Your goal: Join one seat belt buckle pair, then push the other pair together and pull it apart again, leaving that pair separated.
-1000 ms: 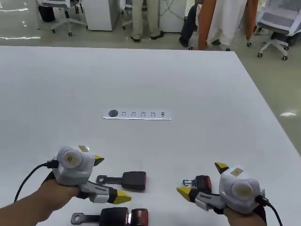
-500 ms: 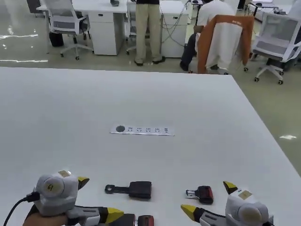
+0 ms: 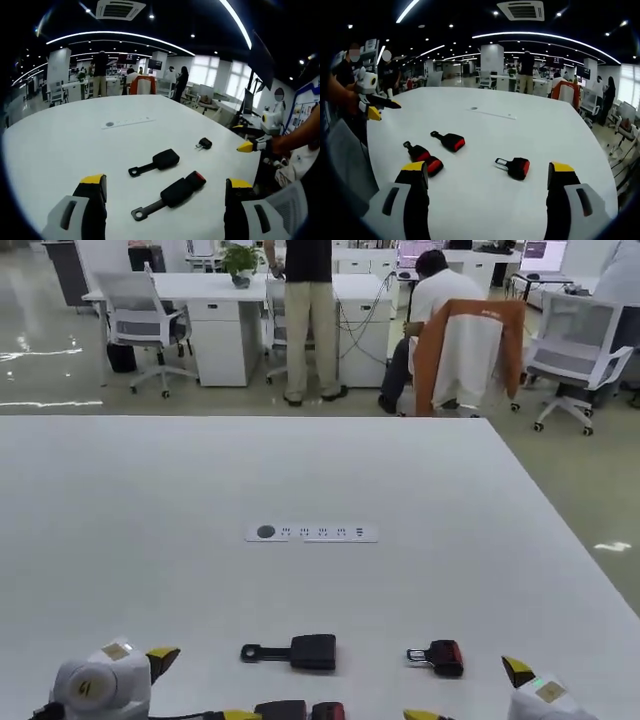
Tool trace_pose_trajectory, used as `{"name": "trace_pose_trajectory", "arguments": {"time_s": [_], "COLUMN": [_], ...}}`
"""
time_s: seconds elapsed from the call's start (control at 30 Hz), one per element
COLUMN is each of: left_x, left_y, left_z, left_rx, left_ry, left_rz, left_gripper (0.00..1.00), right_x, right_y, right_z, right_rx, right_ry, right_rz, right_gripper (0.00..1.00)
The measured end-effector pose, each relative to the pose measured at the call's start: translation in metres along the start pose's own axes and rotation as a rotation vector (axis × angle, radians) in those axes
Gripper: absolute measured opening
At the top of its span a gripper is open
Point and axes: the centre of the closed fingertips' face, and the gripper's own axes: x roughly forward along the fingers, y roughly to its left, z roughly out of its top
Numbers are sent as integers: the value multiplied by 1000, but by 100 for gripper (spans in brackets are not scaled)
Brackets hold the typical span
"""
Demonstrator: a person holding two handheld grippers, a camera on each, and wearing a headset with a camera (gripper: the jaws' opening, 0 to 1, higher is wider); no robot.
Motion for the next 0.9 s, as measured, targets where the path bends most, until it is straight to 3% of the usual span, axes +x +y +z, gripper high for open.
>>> {"name": "trace_pose_trajectory", "arguments": {"time_s": [0.27,0.37,0.8,0.9], "left_x": [-19,-26,-42,-44], "left_y": [2,2,4,-1], "left_z": [-8,-7,-10,-4], "left_rx": [5,-1,-4,0], "left_ry": [-8,-26,-29,-35], "left_rz": [15,23,30,33], "left_gripper": [100,100,100,100], "right_x": [-17,-23,-34,-36], "right_y": [3,2,14,18], "right_z": [-6,-8,-16,-15], "right_rx": [6,14,11,6], "right_ry": [-7,-13,-9,-9], "right_rz": [-20,-31,-35,-30], "right_gripper": [100,100,100,100]}}
